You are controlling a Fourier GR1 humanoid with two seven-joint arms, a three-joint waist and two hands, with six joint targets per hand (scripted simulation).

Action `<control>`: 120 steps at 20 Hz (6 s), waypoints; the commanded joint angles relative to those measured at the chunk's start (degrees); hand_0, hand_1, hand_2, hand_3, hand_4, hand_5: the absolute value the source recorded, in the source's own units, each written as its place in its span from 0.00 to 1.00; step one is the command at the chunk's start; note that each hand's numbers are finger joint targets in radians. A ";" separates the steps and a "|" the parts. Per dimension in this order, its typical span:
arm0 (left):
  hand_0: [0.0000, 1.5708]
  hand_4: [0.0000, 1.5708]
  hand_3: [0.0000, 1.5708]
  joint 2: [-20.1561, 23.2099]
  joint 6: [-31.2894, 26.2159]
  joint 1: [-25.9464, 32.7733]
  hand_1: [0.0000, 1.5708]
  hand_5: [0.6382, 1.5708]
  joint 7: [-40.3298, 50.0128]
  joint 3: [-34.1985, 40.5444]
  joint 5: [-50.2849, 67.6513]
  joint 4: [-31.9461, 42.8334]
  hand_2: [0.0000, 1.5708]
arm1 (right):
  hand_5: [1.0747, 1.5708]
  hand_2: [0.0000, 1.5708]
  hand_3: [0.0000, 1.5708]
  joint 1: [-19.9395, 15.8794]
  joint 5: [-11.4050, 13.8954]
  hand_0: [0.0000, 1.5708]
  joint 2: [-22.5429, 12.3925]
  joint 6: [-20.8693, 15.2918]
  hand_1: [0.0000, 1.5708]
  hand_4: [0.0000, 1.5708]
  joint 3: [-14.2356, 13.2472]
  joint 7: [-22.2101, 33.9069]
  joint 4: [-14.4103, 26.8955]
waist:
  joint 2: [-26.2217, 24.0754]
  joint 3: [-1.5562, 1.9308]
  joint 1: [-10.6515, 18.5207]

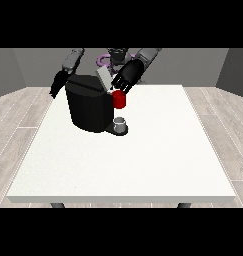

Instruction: Insert the coffee pod into the coffee machine and close the lid

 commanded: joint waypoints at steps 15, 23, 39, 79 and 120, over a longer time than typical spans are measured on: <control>0.76 0.23 0.75 -0.99 4.69 -0.54 0.76 1.00 -1.37 0.11 -1.61 0.15 0.77 | 1.00 0.00 0.00 0.04 -0.74 0.00 -0.04 0.00 0.00 0.00 -1.08 -2.73 1.75 | 1.41 0.01 0.22; 0.77 0.00 0.70 0.08 8.12 1.09 0.77 1.00 -4.30 -4.35 -7.07 -0.45 0.78 | 1.00 0.00 0.00 -2.15 -0.32 0.00 -1.89 -0.12 0.00 0.00 -1.85 0.73 1.05 | 1.38 -0.01 0.40; 0.79 0.00 0.61 4.55 11.30 -3.17 0.79 1.00 -8.49 1.20 -5.40 2.73 0.77 | 1.00 0.00 0.00 -2.79 2.19 0.00 0.19 -1.17 0.00 0.00 1.81 1.09 -1.75 | 5.95 -0.05 -3.81; 0.00 0.00 0.00 -7.96 13.67 13.78 0.00 1.00 -11.41 2.98 -1.93 1.32 0.08 | 1.00 0.00 0.00 12.19 1.07 0.00 2.02 -1.01 0.00 0.00 1.00 -3.37 2.88 | -14.91 -0.08 7.22; 0.00 0.21 0.00 -21.34 8.10 50.36 0.00 1.00 -6.97 4.02 32.81 -27.44 0.00 | 1.00 0.00 0.00 -6.99 -11.89 0.00 -6.09 10.39 0.00 0.00 -7.18 9.01 9.59 | -20.32 -0.02 27.53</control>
